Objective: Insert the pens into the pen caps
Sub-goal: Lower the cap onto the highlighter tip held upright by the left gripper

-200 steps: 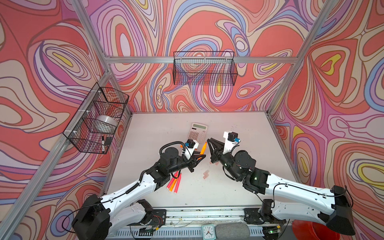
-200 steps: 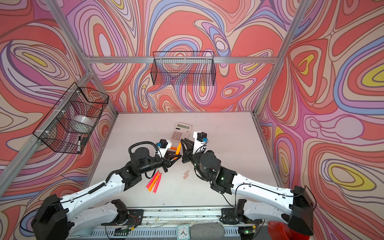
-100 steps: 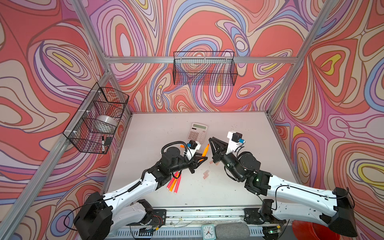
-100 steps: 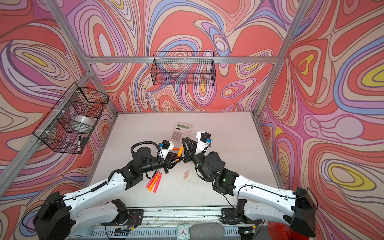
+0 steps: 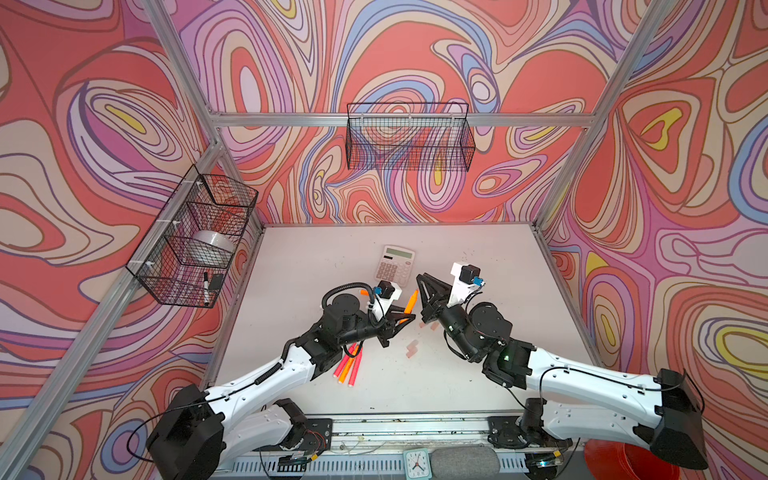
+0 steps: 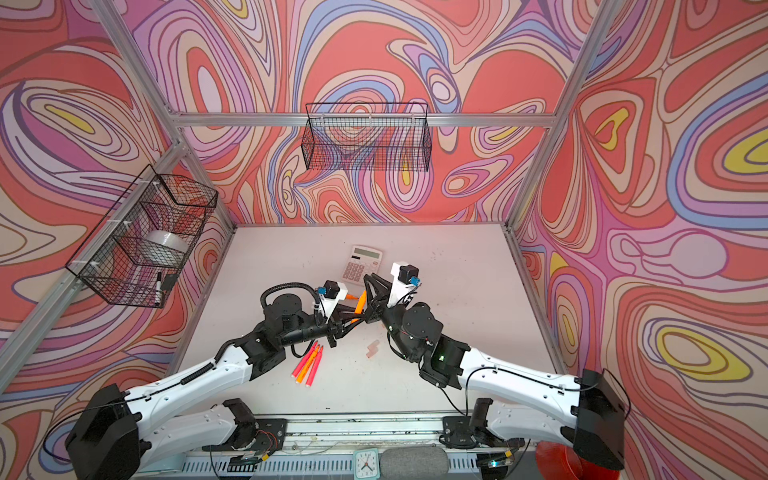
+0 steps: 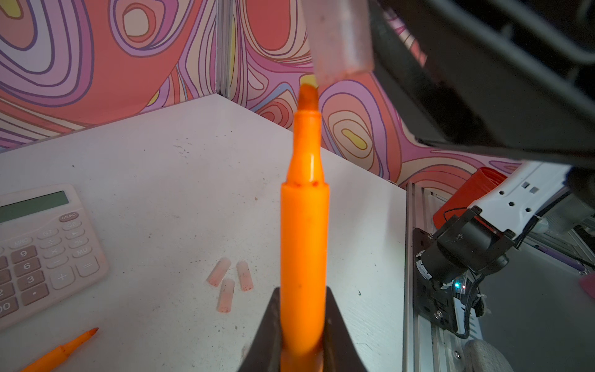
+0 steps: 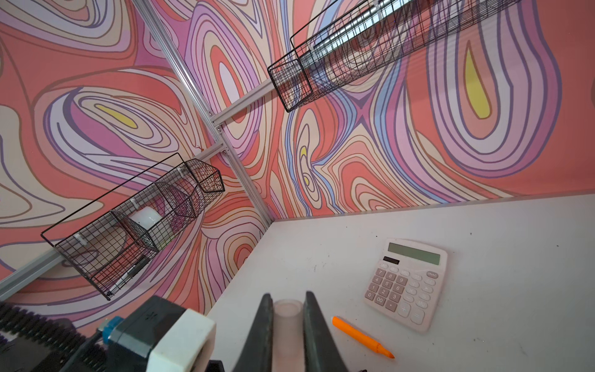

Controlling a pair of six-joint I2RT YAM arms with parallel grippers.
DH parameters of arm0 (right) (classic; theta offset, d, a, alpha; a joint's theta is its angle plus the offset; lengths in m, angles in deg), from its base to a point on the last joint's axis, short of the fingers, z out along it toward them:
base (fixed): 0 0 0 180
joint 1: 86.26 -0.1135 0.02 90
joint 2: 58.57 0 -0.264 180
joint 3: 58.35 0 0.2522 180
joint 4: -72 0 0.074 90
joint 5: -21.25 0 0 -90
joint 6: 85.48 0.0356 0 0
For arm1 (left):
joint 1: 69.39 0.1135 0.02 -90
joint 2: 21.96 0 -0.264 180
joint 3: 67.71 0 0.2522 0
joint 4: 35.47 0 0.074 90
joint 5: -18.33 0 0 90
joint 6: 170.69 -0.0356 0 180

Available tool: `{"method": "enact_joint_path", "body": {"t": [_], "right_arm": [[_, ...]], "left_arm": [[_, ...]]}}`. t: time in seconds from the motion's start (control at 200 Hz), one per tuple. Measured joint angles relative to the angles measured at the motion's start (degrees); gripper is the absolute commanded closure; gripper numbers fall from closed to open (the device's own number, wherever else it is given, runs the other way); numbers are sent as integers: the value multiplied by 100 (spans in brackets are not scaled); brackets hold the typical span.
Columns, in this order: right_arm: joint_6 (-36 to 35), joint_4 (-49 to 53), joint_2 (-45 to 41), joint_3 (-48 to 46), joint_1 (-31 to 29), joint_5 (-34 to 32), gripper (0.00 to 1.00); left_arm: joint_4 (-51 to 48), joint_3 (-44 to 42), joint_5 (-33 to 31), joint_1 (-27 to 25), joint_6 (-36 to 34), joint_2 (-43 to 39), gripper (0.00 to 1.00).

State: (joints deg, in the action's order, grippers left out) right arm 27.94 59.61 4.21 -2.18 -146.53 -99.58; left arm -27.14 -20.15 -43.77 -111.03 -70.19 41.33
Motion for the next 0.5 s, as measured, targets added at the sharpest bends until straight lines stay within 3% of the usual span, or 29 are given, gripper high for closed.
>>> {"method": "enact_joint_path", "body": {"t": [0.501], "right_arm": [[22, -109, 225, 72, 48, -35, 100]], "left_arm": [[-2, -2, -24, 0, 0, -20, 100]]}}
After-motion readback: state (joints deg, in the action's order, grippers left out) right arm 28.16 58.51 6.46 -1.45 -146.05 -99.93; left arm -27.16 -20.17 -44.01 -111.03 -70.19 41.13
